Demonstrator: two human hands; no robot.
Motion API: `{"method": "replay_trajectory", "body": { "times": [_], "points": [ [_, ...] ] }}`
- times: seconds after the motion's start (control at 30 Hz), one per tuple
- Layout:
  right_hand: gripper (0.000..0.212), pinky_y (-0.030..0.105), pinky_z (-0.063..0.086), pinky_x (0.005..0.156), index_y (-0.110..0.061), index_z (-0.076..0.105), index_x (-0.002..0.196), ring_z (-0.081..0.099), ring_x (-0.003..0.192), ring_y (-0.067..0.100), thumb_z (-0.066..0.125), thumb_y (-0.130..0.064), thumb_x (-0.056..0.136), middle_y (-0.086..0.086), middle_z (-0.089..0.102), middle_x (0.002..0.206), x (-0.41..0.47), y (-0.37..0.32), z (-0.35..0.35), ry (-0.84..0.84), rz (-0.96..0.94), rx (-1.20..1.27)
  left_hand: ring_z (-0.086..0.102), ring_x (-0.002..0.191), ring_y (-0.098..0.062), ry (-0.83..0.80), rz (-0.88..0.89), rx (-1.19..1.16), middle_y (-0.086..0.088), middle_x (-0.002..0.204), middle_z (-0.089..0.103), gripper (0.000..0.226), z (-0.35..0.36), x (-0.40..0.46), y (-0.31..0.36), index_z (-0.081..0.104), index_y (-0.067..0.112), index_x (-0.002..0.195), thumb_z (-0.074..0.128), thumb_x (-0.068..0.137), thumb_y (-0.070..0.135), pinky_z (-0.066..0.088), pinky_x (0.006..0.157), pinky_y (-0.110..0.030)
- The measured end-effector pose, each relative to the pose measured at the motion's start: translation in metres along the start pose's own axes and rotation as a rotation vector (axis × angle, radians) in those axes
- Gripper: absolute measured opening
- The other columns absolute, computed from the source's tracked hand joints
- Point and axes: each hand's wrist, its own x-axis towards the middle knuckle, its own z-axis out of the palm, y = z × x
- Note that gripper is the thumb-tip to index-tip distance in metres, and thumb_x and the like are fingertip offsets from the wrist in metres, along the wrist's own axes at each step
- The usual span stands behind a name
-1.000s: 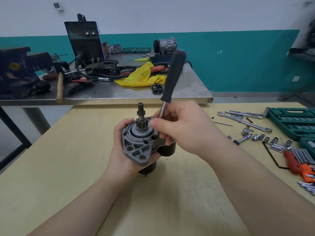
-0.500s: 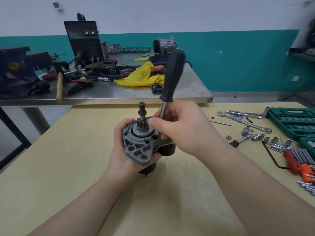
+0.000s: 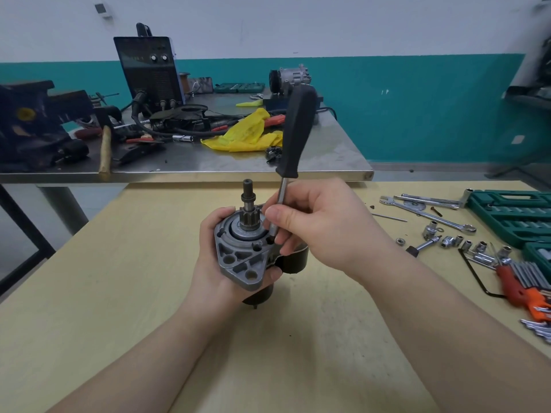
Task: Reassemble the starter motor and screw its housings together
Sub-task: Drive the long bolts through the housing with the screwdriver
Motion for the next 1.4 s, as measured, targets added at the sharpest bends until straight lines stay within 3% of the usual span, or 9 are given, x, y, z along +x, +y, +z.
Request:
{"method": "replay_trajectory", "body": {
  "times": [0.2, 0.4, 0.63, 0.77, 0.9, 0.97, 1.1, 1.23, 1.4],
  "points": [
    [0.014, 0.028, 0.063, 0.056, -0.02, 0.074, 0.086, 0.073, 0.054, 0.015, 0.079, -0.026, 0.097, -0.002, 0.074, 0.067, -0.005, -0.002, 0.009, 0.084, -0.008, -0.031, 0.069, 0.123, -0.012, 0.046, -0.025, -0.006, 0.024, 0.135, 0.064, 0.107, 0.001, 0.0, 0.001, 0.041, 0.042, 0.14, 0.098, 0.056, 0.009, 0.059, 0.097, -0.025],
    [0.018, 0.021, 0.056, 0.05, -0.027, 0.073, 0.079, 0.069, 0.051, 0.009, 0.081, -0.027, 0.095, -0.008, 0.072, 0.065, -0.007, -0.001, 0.02, 0.148, -0.022, 0.021, 0.072, 0.12, -0.023, 0.086, -0.052, -0.015, 0.022, 0.131, 0.066, 0.098, 0.001, -0.001, 0.001, 0.047, 0.053, 0.132, 0.097, 0.053, 0.022, 0.063, 0.096, -0.05],
    [0.016, 0.021, 0.053, 0.05, -0.024, 0.076, 0.088, 0.065, 0.053, 0.005, 0.072, -0.028, 0.102, -0.002, 0.074, 0.071, 0.003, 0.001, -0.01, 0.315, -0.087, 0.051, 0.065, 0.128, -0.006, 0.051, -0.006, 0.058, 0.027, 0.134, 0.062, 0.098, 0.003, -0.001, 0.01, 0.042, 0.06, 0.132, 0.095, 0.057, 0.029, 0.051, 0.1, -0.015],
    [0.007, 0.017, 0.047, 0.045, -0.026, 0.074, 0.093, 0.063, 0.049, 0.002, 0.074, -0.026, 0.1, -0.009, 0.074, 0.068, 0.025, 0.036, -0.049, 0.343, 0.125, -0.076, 0.063, 0.128, -0.001, 0.03, -0.016, 0.07, 0.032, 0.133, 0.059, 0.097, 0.002, -0.002, 0.012, 0.039, 0.059, 0.133, 0.095, 0.057, 0.034, 0.049, 0.099, -0.011],
    [0.012, 0.033, 0.049, 0.057, -0.007, 0.076, 0.096, 0.059, 0.056, 0.018, 0.073, -0.018, 0.098, 0.021, 0.077, 0.081, 0.032, 0.098, -0.074, 0.231, 0.436, -0.207, 0.064, 0.126, -0.002, 0.035, -0.034, 0.065, 0.031, 0.133, 0.06, 0.099, 0.002, -0.002, 0.011, 0.04, 0.057, 0.134, 0.096, 0.056, 0.035, 0.051, 0.1, -0.014],
    [0.017, 0.034, 0.05, 0.058, -0.001, 0.076, 0.097, 0.059, 0.057, 0.022, 0.072, -0.018, 0.098, 0.023, 0.076, 0.077, 0.031, 0.121, -0.082, 0.201, 0.551, -0.266, 0.064, 0.125, 0.001, 0.036, -0.03, 0.075, 0.035, 0.132, 0.059, 0.099, 0.002, -0.002, 0.012, 0.039, 0.058, 0.134, 0.096, 0.057, 0.035, 0.05, 0.098, -0.011],
    [0.024, 0.029, 0.047, 0.052, 0.004, 0.076, 0.093, 0.053, 0.044, 0.021, 0.074, -0.02, 0.096, 0.009, 0.066, 0.056, 0.032, 0.141, -0.094, 0.16, 0.671, -0.385, 0.063, 0.126, 0.0, 0.032, -0.019, 0.07, 0.035, 0.132, 0.058, 0.098, 0.001, -0.001, 0.011, 0.039, 0.055, 0.137, 0.096, 0.059, 0.033, 0.05, 0.1, -0.011],
    [0.024, 0.024, 0.043, 0.046, 0.003, 0.073, 0.084, 0.043, 0.037, 0.021, 0.073, -0.019, 0.094, 0.01, 0.062, 0.052, 0.03, 0.147, -0.095, 0.129, 0.761, -0.403, 0.062, 0.126, 0.002, 0.031, -0.002, 0.079, 0.037, 0.131, 0.056, 0.099, 0.001, -0.002, 0.011, 0.039, 0.059, 0.135, 0.095, 0.058, 0.034, 0.049, 0.099, -0.009],
    [0.024, 0.023, 0.046, 0.046, -0.001, 0.07, 0.078, 0.045, 0.034, 0.02, 0.071, -0.019, 0.094, 0.008, 0.063, 0.049, 0.032, 0.149, -0.095, 0.125, 0.769, -0.484, 0.063, 0.124, 0.003, 0.034, -0.004, 0.074, 0.037, 0.129, 0.058, 0.097, 0.002, -0.002, 0.012, 0.04, 0.061, 0.133, 0.095, 0.058, 0.033, 0.049, 0.097, -0.009]
  ]
}}
